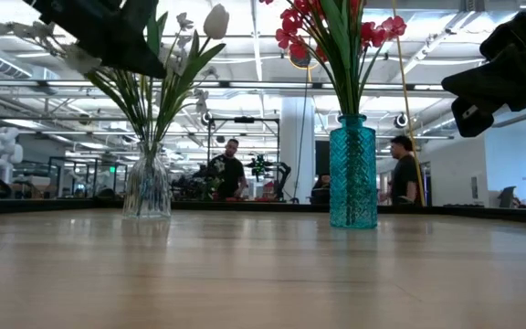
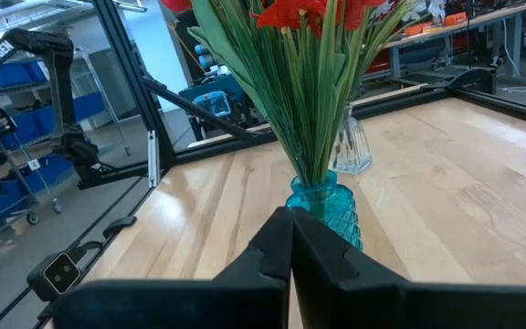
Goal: Sort flowers into vase by color
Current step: Put the yellow tulip into the transparent vase
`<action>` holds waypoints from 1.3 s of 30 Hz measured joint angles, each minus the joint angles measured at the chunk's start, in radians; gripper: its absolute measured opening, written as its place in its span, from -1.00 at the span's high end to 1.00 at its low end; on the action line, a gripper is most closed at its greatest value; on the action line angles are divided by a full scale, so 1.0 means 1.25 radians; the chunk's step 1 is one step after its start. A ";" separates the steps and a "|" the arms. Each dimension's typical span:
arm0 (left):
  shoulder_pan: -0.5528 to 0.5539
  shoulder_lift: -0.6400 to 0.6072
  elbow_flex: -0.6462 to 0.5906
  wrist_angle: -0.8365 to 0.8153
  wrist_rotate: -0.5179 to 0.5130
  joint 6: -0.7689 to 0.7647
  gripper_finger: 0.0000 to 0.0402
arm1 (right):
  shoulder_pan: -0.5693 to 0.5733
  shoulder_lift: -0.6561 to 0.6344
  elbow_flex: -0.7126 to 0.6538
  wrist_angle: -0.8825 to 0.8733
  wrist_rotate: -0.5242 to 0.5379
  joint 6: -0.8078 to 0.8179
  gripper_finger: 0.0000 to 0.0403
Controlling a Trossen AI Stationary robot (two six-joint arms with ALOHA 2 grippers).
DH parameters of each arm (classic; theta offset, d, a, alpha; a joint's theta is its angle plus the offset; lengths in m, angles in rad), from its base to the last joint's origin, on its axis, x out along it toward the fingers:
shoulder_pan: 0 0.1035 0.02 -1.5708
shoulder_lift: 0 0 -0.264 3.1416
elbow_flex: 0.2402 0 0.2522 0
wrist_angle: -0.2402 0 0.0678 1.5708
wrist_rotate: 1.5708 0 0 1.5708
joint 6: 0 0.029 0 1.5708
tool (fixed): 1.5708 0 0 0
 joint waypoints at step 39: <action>0.025 -0.131 0.231 -0.278 0.356 0.193 0.42 | 0.000 0.000 0.000 0.000 0.000 0.084 1.00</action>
